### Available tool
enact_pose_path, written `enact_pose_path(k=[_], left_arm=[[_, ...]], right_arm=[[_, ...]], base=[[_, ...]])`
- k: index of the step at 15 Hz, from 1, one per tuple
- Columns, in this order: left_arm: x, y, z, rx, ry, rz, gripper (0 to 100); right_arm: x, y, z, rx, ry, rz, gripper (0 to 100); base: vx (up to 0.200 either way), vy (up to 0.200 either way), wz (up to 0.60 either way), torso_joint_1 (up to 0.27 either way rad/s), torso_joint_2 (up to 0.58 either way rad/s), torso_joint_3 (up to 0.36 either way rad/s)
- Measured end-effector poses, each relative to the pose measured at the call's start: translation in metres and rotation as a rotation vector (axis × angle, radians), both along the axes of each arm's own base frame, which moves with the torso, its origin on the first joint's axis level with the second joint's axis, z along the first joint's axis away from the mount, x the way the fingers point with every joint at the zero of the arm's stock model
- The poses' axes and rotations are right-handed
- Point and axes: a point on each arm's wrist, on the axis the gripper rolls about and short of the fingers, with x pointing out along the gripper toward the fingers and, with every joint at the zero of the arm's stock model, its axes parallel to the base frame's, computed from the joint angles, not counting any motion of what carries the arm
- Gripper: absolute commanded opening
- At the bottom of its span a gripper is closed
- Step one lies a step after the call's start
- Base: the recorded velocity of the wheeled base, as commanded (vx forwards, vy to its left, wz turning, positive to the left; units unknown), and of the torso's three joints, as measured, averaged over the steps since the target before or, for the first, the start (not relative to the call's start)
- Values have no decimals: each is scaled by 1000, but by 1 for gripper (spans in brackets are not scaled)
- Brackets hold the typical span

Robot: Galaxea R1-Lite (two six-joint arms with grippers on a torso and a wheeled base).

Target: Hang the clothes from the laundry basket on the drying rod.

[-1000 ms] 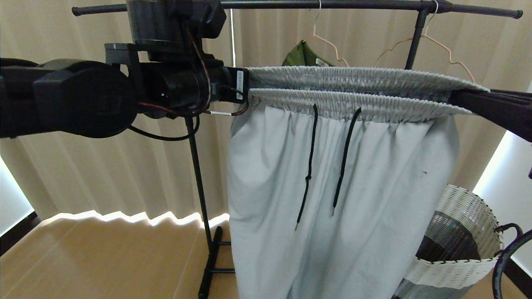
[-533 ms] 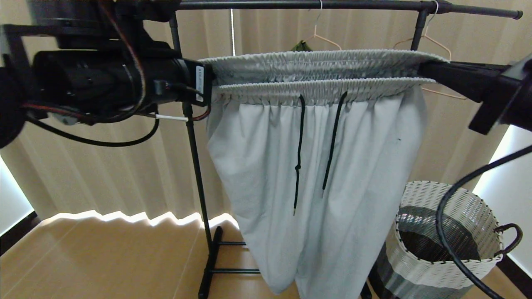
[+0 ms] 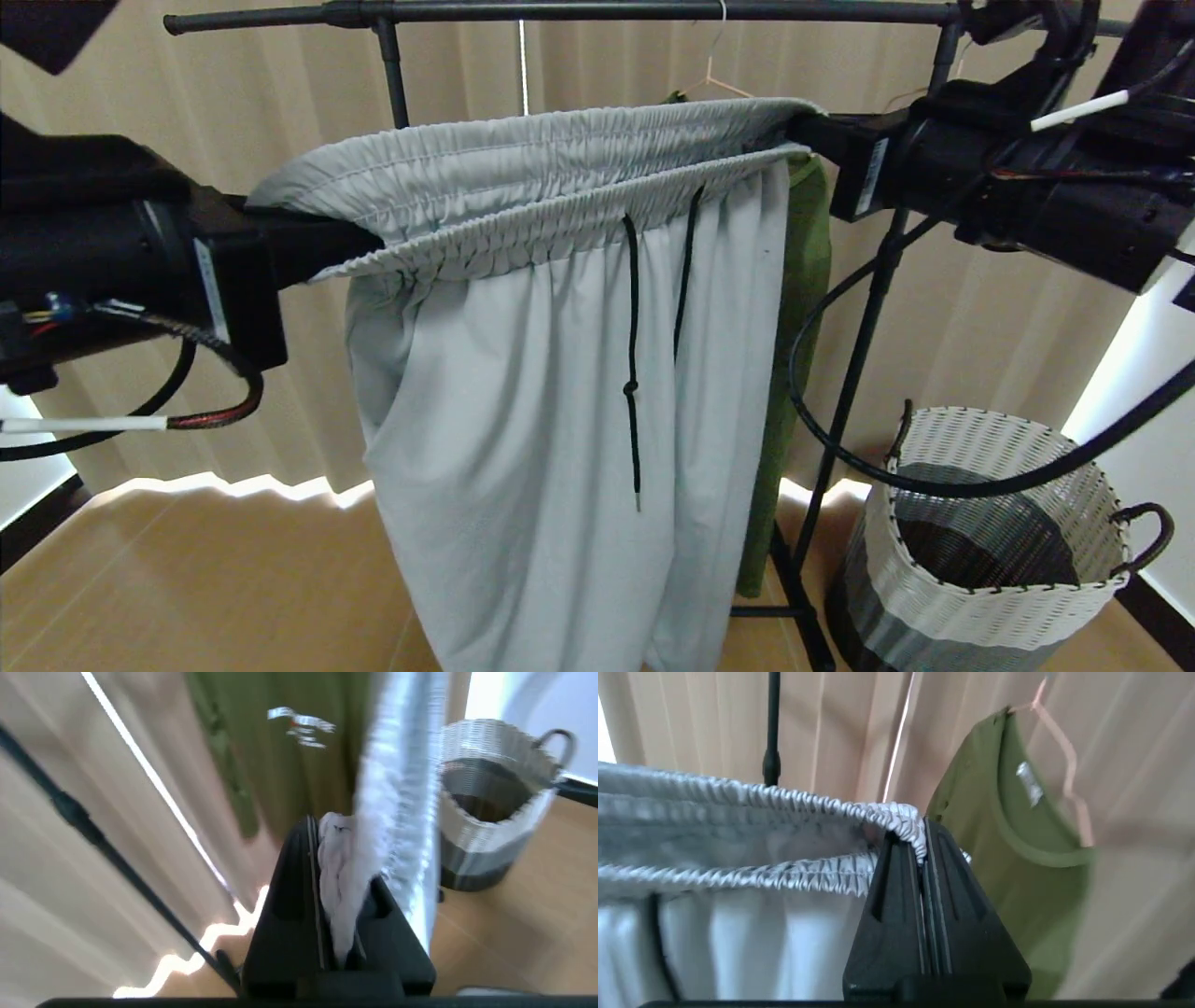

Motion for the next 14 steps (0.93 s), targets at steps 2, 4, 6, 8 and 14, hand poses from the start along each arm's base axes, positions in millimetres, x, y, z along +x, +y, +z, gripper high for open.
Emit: enact_pose_path(k=[2,4,6,8,14], left_arm=[[-13,2,-3,-2,-3,-35,0],[-20,2,-4,-6,-7,-55,0],[-22,2,-4,-8,-11,-60,0],[-22,3,-3,-11,-14,-61,0],[-6,-4,9,-41,-55,-28,0]], right_arm=[[12,6,-7,-9,17,-1,0],[19,9,-12,-15,31,-4,0],[20,10,-14,-18,35,-7,0],[17,8,-11,-16,29,-8,0],[-13,-8,11,-11,13,-17,0]], base=[[0,0,0,0,0,0],[0,0,0,0,0,0],[0,0,0,0,0,0],[0,0,0,0,0,0],[0,0,0,0,0,0]])
